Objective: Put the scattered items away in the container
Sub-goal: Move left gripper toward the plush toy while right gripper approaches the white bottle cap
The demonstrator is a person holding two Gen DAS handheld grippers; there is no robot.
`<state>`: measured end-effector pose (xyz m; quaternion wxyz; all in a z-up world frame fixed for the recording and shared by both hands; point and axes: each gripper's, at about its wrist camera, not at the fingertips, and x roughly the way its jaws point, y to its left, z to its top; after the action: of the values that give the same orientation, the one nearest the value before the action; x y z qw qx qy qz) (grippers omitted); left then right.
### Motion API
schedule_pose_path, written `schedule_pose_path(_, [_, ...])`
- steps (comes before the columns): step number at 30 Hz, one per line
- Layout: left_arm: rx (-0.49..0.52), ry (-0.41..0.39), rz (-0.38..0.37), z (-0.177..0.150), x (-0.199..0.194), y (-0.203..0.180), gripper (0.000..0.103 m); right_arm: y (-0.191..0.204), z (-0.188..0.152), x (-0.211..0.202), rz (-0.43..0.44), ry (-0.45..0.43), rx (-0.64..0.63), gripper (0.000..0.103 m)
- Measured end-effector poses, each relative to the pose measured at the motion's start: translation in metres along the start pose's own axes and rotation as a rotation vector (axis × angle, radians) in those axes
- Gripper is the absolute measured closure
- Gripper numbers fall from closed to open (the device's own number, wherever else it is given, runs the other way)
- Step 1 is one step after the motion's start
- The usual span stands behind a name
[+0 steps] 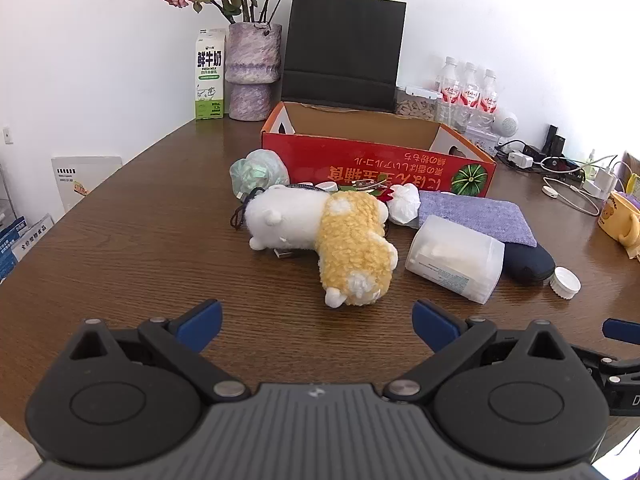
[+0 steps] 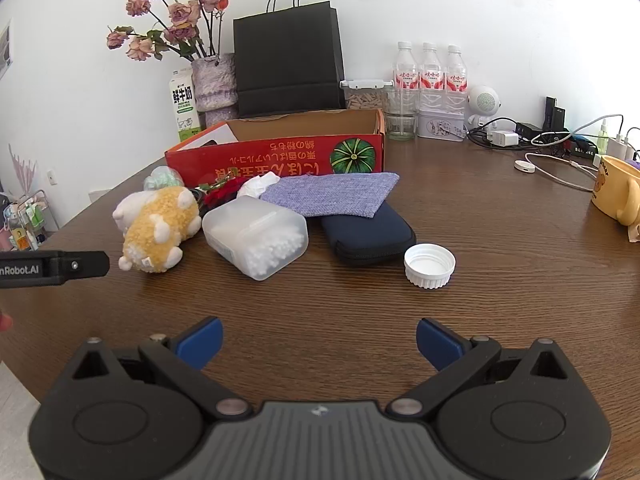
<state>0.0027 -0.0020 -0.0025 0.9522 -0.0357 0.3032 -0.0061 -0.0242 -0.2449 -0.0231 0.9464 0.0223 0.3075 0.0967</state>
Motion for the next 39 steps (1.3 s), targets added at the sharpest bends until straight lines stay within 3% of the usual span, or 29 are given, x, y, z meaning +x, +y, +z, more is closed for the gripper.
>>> schedule_pose_path(39, [0.010, -0.009, -0.003, 0.0024, -0.0033, -0.0027, 0.000, -0.0016, 0.0023, -0.0045, 0.003, -0.004, -0.003, 0.000])
